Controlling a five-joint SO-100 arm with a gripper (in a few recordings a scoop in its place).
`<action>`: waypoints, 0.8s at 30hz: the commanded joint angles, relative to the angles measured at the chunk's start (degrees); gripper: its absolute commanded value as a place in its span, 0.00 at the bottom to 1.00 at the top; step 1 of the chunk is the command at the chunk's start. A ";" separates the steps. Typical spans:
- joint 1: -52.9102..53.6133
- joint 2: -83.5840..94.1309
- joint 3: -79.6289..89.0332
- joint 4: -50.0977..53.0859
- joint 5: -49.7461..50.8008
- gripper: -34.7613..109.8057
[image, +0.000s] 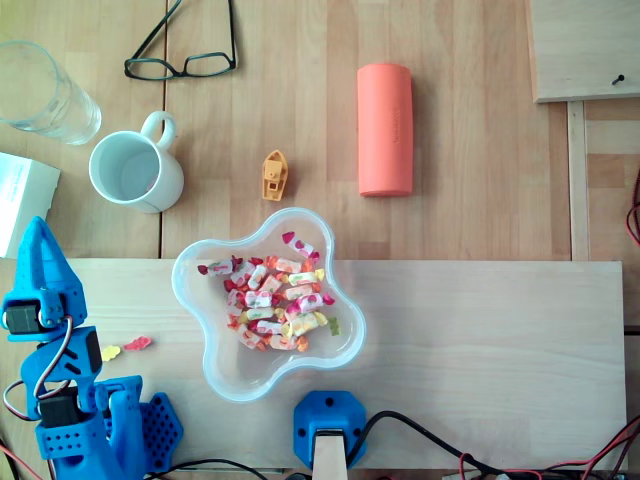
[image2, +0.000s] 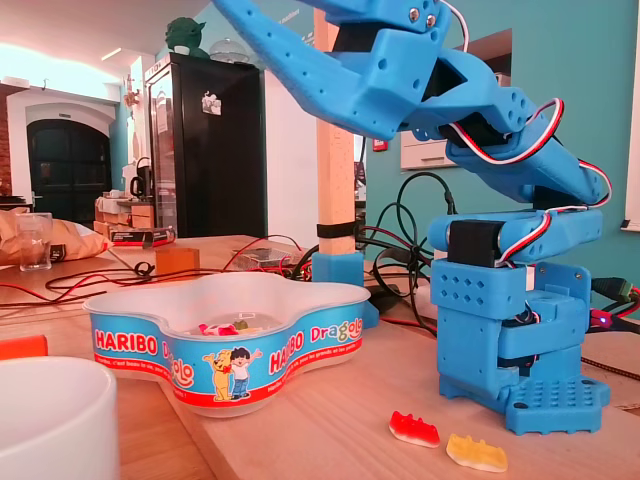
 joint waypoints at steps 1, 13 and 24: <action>-0.26 1.49 2.29 -0.53 -0.97 0.23; -0.26 1.49 2.29 -0.53 -0.88 0.23; -0.35 1.49 2.11 -0.44 -0.53 0.23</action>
